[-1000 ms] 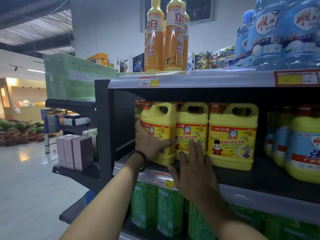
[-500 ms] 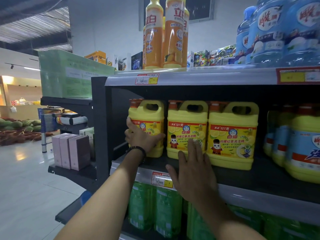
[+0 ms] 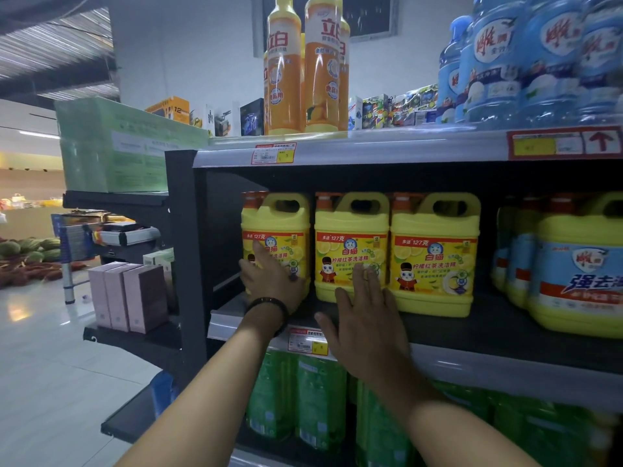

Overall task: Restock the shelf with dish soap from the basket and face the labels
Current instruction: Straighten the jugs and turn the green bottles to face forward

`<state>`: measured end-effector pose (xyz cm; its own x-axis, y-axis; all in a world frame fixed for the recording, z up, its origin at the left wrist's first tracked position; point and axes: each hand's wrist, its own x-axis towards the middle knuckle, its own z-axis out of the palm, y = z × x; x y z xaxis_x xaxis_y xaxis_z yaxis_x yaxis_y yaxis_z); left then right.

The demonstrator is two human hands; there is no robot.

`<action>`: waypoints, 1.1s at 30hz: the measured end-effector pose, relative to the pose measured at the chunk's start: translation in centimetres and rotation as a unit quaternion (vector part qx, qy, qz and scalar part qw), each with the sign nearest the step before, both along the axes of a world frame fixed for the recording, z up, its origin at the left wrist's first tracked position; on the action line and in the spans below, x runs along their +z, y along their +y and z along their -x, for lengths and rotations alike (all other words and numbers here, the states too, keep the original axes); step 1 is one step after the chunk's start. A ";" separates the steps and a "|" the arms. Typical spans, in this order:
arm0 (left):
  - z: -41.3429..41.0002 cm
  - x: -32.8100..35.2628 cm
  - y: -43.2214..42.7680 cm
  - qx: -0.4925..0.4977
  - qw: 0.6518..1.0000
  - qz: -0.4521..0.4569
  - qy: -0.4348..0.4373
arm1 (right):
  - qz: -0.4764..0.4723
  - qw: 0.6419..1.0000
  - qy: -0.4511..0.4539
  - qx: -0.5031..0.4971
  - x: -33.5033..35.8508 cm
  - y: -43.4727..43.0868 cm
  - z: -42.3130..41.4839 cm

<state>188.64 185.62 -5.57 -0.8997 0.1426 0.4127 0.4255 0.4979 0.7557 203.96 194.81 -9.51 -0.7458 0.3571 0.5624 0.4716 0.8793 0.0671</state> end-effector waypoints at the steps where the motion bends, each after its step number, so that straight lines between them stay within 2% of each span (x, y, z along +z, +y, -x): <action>1: -0.8 -0.4 -0.3 0.000 1.000 0.018 0.020 | 0.003 1.000 -0.005 0.002 0.2 -0.1 -0.2; 5: -4.6 -1.3 -2.8 -0.065 0.990 0.049 0.113 | 0.031 0.999 -0.010 0.026 0.8 -0.3 -0.9; 10: -10.4 -2.3 -6.3 -0.130 0.975 0.058 0.170 | 0.113 0.987 0.036 0.104 1.9 -0.2 -3.2; 13: -13.9 -4.3 -7.6 -0.162 0.977 0.038 0.135 | 0.161 0.972 0.099 0.140 2.1 -1.0 -7.4; 17: -18.5 -8.6 -7.9 -0.241 0.967 0.031 0.083 | 0.204 0.959 0.125 0.155 -0.2 -1.2 -15.6; 23: -27.3 -15.7 -4.7 -0.329 0.944 0.010 0.004 | 0.279 0.944 0.162 0.069 -6.8 0.9 -27.8; 29: -35.0 -20.3 -0.1 -0.396 0.915 0.032 -0.067 | 0.441 0.870 0.218 -0.020 -14.9 4.0 -37.3; 33: -38.4 -22.5 2.8 -0.430 0.896 0.054 -0.100 | 0.479 0.832 0.270 -0.075 -19.9 6.6 -41.8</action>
<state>227.03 188.45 -28.08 -0.4925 0.8474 0.1985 0.5487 0.1253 0.8266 245.81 201.45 -29.40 -0.3829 0.9008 0.2050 0.3154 0.3360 -0.8875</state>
